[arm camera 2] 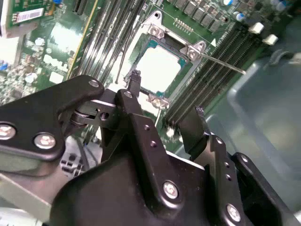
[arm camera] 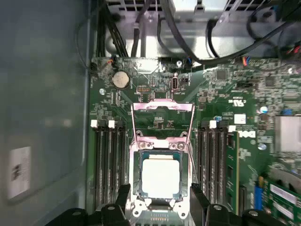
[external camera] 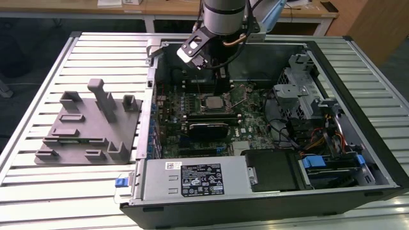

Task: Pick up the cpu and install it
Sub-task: 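Place the cpu into insertion slot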

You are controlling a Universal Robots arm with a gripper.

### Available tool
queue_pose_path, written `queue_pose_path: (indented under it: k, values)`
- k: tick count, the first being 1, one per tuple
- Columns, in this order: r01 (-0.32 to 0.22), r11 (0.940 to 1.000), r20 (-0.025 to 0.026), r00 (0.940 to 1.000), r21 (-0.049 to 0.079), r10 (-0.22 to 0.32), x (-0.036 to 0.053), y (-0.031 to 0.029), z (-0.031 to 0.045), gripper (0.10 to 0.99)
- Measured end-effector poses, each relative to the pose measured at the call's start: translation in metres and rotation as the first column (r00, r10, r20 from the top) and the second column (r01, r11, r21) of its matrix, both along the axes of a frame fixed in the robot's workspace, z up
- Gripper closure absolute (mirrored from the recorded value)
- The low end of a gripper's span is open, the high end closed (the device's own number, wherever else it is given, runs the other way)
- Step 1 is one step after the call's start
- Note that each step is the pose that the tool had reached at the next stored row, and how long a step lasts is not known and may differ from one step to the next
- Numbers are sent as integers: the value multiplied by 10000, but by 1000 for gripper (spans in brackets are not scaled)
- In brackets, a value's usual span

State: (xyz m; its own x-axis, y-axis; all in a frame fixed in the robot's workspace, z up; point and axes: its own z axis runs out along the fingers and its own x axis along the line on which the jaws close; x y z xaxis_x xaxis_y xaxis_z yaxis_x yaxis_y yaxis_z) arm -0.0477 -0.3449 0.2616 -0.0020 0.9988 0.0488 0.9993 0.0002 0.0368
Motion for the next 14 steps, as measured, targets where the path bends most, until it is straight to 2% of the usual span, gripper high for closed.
queue_pose_path:
  k: [14]
  values:
    - [0,10000,2,10000,4,0,0,1,39,478]
